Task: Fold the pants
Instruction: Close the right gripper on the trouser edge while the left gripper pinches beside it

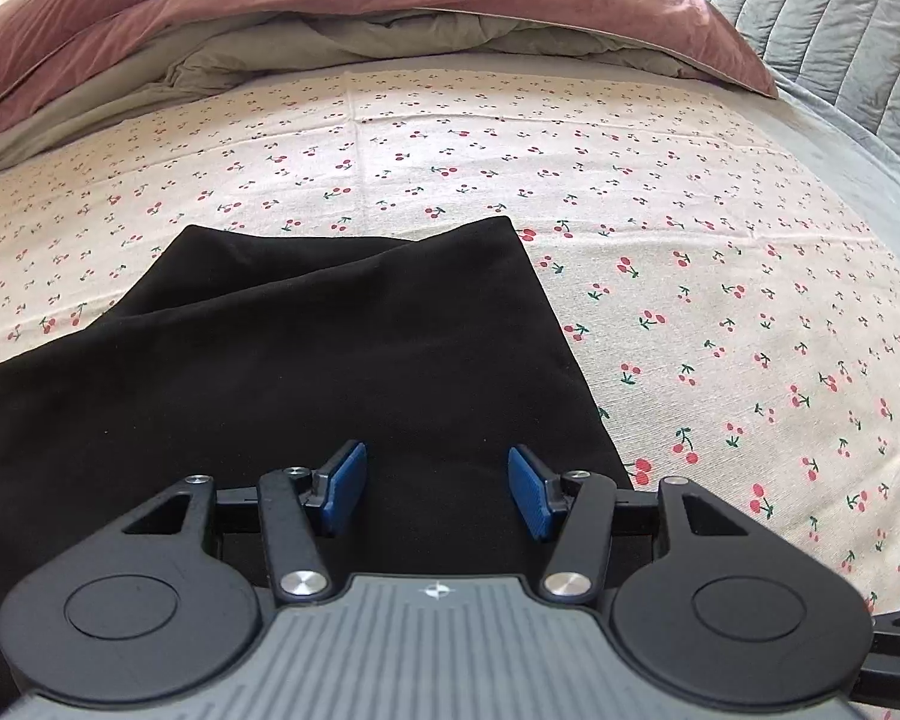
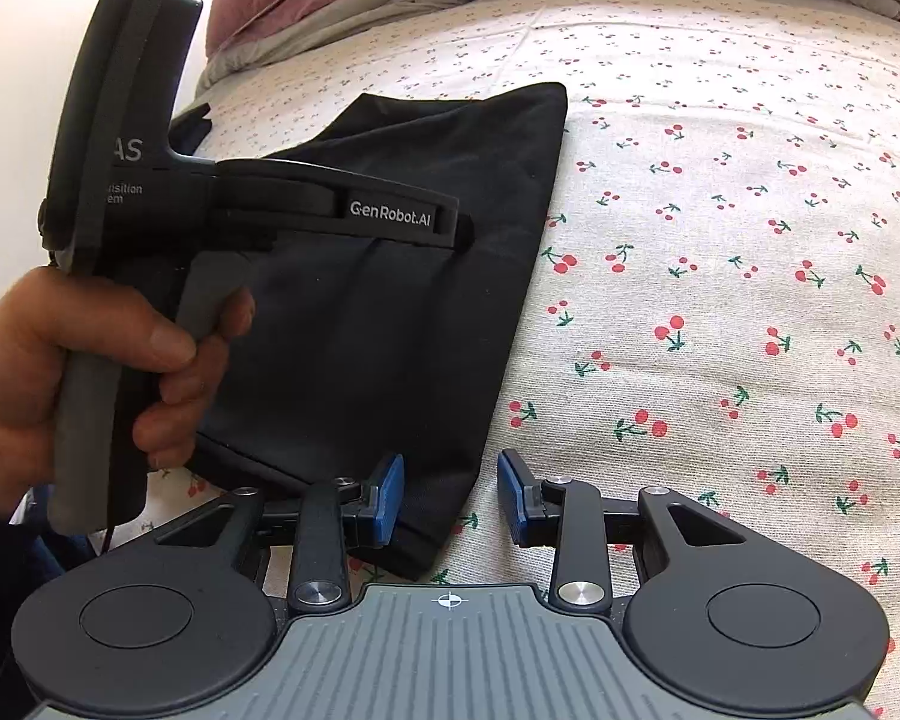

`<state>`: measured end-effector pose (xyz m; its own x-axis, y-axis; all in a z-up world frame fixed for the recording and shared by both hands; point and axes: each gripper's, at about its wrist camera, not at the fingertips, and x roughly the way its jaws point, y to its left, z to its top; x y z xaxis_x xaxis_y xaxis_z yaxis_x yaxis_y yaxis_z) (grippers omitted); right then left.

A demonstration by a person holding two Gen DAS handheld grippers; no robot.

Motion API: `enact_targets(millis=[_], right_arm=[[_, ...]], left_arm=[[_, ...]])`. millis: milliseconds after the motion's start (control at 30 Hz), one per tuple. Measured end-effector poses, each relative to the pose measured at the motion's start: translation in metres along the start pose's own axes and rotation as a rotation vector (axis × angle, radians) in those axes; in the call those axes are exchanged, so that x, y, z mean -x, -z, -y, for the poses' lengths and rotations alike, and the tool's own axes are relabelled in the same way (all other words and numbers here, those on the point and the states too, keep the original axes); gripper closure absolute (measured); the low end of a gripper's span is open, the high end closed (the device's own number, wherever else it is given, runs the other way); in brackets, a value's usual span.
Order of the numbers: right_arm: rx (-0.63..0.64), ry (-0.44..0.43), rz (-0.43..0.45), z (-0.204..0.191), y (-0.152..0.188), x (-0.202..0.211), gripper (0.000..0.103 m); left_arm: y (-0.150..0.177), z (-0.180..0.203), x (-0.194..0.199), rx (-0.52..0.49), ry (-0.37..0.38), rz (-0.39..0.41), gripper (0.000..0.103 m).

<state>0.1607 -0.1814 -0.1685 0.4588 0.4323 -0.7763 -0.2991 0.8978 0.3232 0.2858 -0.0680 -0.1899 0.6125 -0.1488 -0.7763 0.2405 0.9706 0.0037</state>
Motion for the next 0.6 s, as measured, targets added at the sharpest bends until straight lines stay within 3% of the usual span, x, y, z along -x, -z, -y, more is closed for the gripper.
enact_targets(millis=[133,600], right_arm=[[-0.061,-0.061,-0.018,0.006,0.001,0.000,0.068],[-0.457,-0.326,-0.015,0.068,0.014,-0.007,0.069]], left_arm=[[-0.006,-0.009,-0.003,0.067,0.030,-0.008,0.055],[-0.010,-0.005,-0.009,0.048,0.033,-0.010,0.055]])
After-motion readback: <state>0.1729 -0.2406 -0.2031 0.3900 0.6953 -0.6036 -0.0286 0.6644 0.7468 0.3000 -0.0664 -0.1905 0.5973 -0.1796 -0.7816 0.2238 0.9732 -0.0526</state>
